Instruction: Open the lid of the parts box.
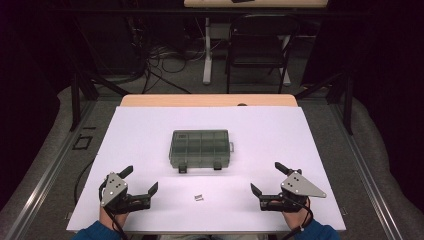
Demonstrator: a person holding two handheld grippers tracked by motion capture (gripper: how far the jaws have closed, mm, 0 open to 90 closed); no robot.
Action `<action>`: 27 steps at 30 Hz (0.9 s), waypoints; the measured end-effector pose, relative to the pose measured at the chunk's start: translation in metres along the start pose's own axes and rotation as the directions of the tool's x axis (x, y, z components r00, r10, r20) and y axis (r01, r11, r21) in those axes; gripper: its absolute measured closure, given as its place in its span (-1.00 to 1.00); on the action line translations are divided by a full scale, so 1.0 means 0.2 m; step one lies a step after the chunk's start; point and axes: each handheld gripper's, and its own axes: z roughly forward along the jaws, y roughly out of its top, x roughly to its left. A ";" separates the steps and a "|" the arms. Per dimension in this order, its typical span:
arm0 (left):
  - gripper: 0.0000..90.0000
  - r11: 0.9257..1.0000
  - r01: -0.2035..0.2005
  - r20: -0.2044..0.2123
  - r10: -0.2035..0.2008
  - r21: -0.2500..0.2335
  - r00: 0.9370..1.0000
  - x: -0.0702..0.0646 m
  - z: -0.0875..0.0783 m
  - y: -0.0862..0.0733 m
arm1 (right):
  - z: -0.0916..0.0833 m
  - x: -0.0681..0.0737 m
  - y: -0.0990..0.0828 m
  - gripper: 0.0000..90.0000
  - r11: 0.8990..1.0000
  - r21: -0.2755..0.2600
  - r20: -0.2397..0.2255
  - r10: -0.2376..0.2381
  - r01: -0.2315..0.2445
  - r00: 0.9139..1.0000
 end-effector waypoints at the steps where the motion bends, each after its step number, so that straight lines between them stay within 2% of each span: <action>1: -1.00 1.000 0.000 0.003 0.000 0.002 1.000 0.00 0.00 0.00 | 0.00 0.00 0.00 -1.00 1.000 0.002 0.001 0.000 0.000 1.000; 9: -1.00 1.000 -0.007 0.005 0.007 0.008 1.000 0.01 0.01 0.00 | 0.01 0.00 0.00 -1.00 1.000 0.005 -0.005 -0.005 0.005 1.000; 14: -1.00 1.000 0.008 0.008 -0.008 0.019 1.000 0.02 0.02 0.01 | 0.02 0.00 0.00 -1.00 1.000 0.005 -0.007 -0.001 0.001 1.000; 19: -1.00 1.000 0.000 0.013 0.000 0.018 1.000 0.02 0.03 0.01 | 0.04 0.00 0.00 -1.00 1.000 0.023 -0.016 -0.014 0.014 1.000; 25: -1.00 0.999 -0.009 0.018 0.009 0.040 1.000 0.02 0.06 0.02 | 0.07 0.00 0.01 -1.00 0.999 0.035 -0.029 -0.020 0.021 0.999; 26: -1.00 0.999 -0.012 0.024 0.011 0.049 1.000 0.01 0.07 0.02 | 0.08 0.00 0.01 -1.00 0.998 0.051 -0.028 -0.025 0.026 0.999; 27: -1.00 0.998 -0.024 0.025 0.023 0.054 0.999 0.00 0.08 0.02 | 0.08 0.00 0.01 -1.00 0.998 0.051 -0.034 -0.028 0.030 0.999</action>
